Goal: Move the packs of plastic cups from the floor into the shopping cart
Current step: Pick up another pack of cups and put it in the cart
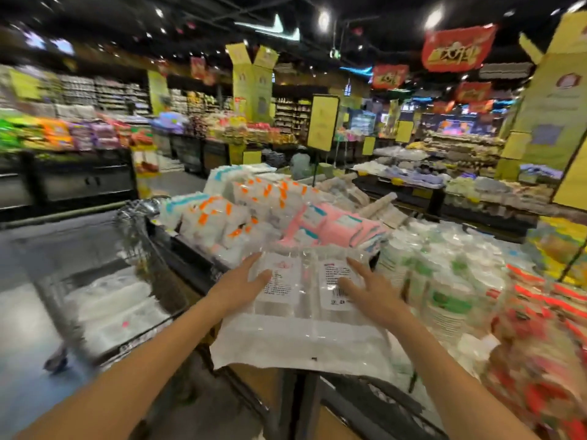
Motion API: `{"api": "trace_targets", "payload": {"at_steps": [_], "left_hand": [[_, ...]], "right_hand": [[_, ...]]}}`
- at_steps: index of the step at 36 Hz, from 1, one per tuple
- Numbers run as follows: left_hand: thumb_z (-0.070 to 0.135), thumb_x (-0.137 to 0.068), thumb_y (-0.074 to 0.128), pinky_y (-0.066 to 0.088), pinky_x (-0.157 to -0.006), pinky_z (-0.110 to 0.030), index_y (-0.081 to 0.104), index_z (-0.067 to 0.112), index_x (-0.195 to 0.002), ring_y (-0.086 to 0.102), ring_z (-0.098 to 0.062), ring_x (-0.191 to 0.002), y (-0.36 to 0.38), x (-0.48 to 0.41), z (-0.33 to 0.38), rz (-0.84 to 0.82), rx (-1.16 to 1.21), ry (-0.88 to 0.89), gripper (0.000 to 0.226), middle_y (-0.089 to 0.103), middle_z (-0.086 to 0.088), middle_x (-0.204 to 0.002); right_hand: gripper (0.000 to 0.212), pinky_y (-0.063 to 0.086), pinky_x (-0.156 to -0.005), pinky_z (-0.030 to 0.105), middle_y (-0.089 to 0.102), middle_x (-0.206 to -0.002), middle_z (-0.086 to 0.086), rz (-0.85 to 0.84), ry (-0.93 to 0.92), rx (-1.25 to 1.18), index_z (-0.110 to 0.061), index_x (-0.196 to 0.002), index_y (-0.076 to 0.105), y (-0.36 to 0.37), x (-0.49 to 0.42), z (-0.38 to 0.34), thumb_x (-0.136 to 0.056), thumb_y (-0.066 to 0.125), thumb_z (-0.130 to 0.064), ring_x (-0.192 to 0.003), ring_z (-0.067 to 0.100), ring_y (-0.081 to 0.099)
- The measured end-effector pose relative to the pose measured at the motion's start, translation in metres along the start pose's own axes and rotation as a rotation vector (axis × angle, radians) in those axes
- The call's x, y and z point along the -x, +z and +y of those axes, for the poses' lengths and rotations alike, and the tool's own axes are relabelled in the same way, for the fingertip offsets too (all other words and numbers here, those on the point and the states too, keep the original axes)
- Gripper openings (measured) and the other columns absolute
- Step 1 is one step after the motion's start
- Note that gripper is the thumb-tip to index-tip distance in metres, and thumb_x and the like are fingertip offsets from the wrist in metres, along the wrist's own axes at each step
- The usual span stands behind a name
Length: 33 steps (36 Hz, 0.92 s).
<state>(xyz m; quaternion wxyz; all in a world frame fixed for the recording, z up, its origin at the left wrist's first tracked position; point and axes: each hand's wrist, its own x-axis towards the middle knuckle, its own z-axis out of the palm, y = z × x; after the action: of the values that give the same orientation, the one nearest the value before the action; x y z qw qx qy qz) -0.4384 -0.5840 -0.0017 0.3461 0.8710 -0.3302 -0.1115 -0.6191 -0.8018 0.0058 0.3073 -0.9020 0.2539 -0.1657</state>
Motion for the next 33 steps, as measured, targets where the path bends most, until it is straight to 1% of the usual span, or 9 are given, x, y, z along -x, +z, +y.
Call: {"api": "trace_targets", "payload": {"at_steps": [6,8,10,12,19,24,28,30,33], "left_hand": [[0.062,-0.095,0.043,0.039,-0.110,-0.038,0.019,0.043,-0.153,0.043,-0.026,-0.138,-0.041,-0.015,-0.062,0.150,0.006,-0.169,0.066,0.039,0.003,-0.155],[0.064,-0.094,0.043,0.041,-0.108,-0.038,0.019,0.044,-0.153,0.046,-0.026,-0.135,-0.050,-0.021,-0.080,0.195,0.007,-0.249,0.067,0.040,0.002,-0.154],[0.060,-0.095,0.044,0.043,-0.101,-0.034,0.019,0.042,-0.154,0.048,-0.026,-0.132,-0.057,-0.028,-0.095,0.238,0.014,-0.305,0.067,0.041,0.001,-0.154],[0.059,-0.096,0.044,0.042,-0.094,-0.029,0.018,0.043,-0.154,0.050,-0.023,-0.130,-0.063,-0.031,-0.105,0.276,0.039,-0.347,0.065,0.040,0.002,-0.154],[0.065,-0.092,0.044,0.044,-0.097,-0.033,0.019,0.046,-0.153,0.052,-0.027,-0.127,-0.078,-0.040,-0.151,0.395,0.067,-0.515,0.070,0.048,-0.006,-0.148],[0.076,-0.077,0.043,0.040,-0.109,-0.041,0.021,0.049,-0.151,0.047,-0.027,-0.133,-0.090,-0.047,-0.197,0.443,0.147,-0.594,0.082,0.045,-0.002,-0.150],[0.056,-0.095,0.048,0.035,-0.110,-0.034,0.022,0.041,-0.154,0.045,-0.026,-0.135,-0.105,-0.063,-0.234,0.497,0.149,-0.624,0.066,0.042,0.008,-0.146],[0.048,-0.099,0.049,0.037,-0.105,-0.030,0.021,0.040,-0.154,0.047,-0.023,-0.132,-0.115,-0.072,-0.254,0.509,0.169,-0.628,0.062,0.046,0.011,-0.135],[0.052,-0.098,0.047,0.035,-0.112,-0.039,0.018,0.046,-0.153,0.042,-0.026,-0.137,-0.133,-0.086,-0.290,0.530,0.155,-0.633,0.063,0.045,0.001,-0.149]], "right_hand": [[0.064,0.037,-0.100,0.026,0.049,-0.150,0.004,-0.127,-0.173,-0.064,-0.029,-0.154,0.036,0.066,-0.085,-0.036,-0.097,0.056,-0.049,-0.133,0.021,0.050],[0.063,0.046,-0.075,0.019,0.069,-0.122,0.011,-0.177,-0.223,-0.068,-0.032,-0.154,0.035,0.084,-0.108,-0.047,-0.097,0.055,-0.049,-0.092,0.012,0.069],[0.061,0.042,-0.050,0.016,0.072,-0.084,0.009,-0.221,-0.279,-0.098,-0.031,-0.154,0.035,0.101,-0.135,-0.055,-0.098,0.055,-0.045,-0.049,0.003,0.057],[0.060,0.037,-0.044,0.014,0.065,-0.068,0.000,-0.260,-0.322,-0.118,-0.029,-0.154,0.037,0.117,-0.157,-0.065,-0.098,0.056,-0.042,-0.040,0.000,0.052],[0.063,0.046,-0.070,0.022,0.069,-0.114,0.008,-0.395,-0.436,-0.155,-0.029,-0.152,0.041,0.187,-0.226,-0.096,-0.095,0.058,-0.050,-0.084,0.009,0.067],[0.061,0.046,-0.058,0.018,0.068,-0.077,-0.003,-0.471,-0.475,-0.116,-0.035,-0.151,0.039,0.241,-0.257,-0.120,-0.095,0.056,-0.051,-0.061,0.000,0.062],[0.068,0.048,-0.099,0.034,0.056,-0.142,0.006,-0.529,-0.502,-0.120,-0.041,-0.152,0.036,0.286,-0.288,-0.147,-0.090,0.054,-0.062,-0.123,0.020,0.057],[0.063,0.043,-0.090,0.020,0.053,-0.139,-0.007,-0.541,-0.518,-0.139,-0.032,-0.153,0.038,0.307,-0.301,-0.165,-0.095,0.058,-0.048,-0.115,0.009,0.055],[0.063,0.037,-0.082,0.012,0.051,-0.140,-0.006,-0.555,-0.546,-0.112,-0.028,-0.154,0.036,0.338,-0.320,-0.190,-0.097,0.058,-0.043,-0.110,0.004,0.050]]}}
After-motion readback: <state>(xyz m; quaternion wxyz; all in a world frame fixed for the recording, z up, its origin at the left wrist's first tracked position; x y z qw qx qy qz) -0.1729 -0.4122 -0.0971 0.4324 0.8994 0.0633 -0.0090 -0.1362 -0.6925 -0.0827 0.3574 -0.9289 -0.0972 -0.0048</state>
